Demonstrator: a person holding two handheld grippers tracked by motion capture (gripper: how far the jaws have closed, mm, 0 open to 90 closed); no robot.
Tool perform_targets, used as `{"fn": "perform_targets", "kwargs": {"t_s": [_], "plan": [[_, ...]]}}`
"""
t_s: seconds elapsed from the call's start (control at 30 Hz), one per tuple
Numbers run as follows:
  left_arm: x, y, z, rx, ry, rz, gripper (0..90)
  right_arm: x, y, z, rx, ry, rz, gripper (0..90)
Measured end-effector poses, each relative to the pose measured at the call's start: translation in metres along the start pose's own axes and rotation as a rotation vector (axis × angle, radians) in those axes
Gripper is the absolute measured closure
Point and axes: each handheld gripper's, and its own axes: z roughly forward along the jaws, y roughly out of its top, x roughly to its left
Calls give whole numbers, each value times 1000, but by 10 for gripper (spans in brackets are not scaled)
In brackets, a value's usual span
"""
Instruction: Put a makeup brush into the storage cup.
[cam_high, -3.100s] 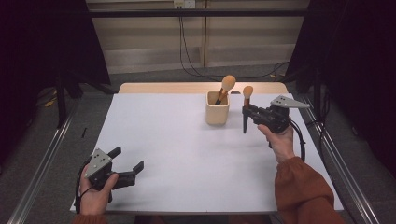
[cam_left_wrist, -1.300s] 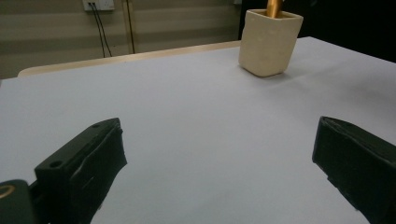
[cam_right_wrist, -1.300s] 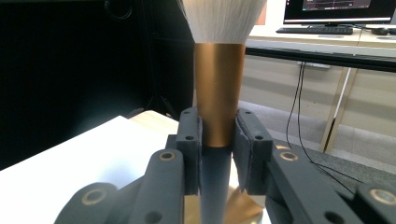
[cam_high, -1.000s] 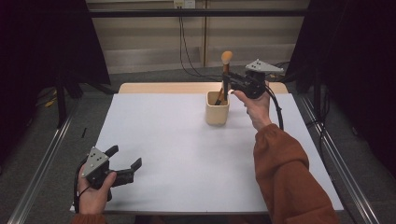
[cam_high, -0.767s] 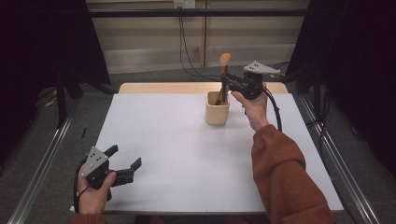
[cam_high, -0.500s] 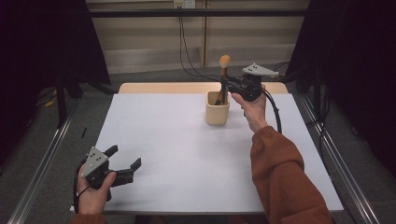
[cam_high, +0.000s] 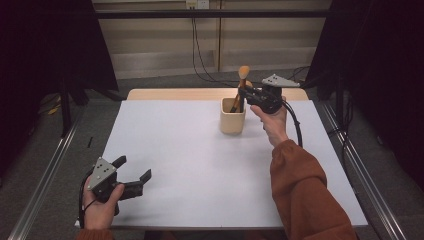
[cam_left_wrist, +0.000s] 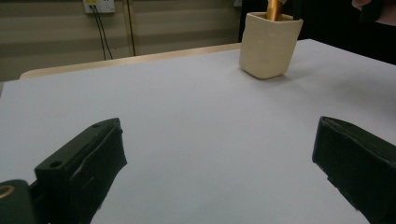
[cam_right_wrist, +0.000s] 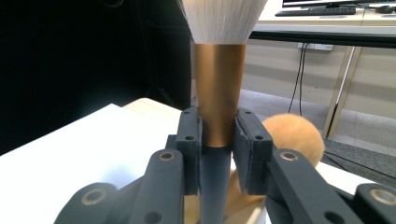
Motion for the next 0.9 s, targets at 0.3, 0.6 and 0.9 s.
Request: {"fn": "perform_targets", "kwargs": {"t_s": [0.3,0.6,0.9], "plan": [[0,0,0,1,0,1,23,-1,-7,-1,8,-1,8,743],[0,0,0,1,-1,-4,23,-3,-20,0,25,-2,26,742],[0,0,0,1,0,1,23,-5,-28,0,53,2,27,742]]}}
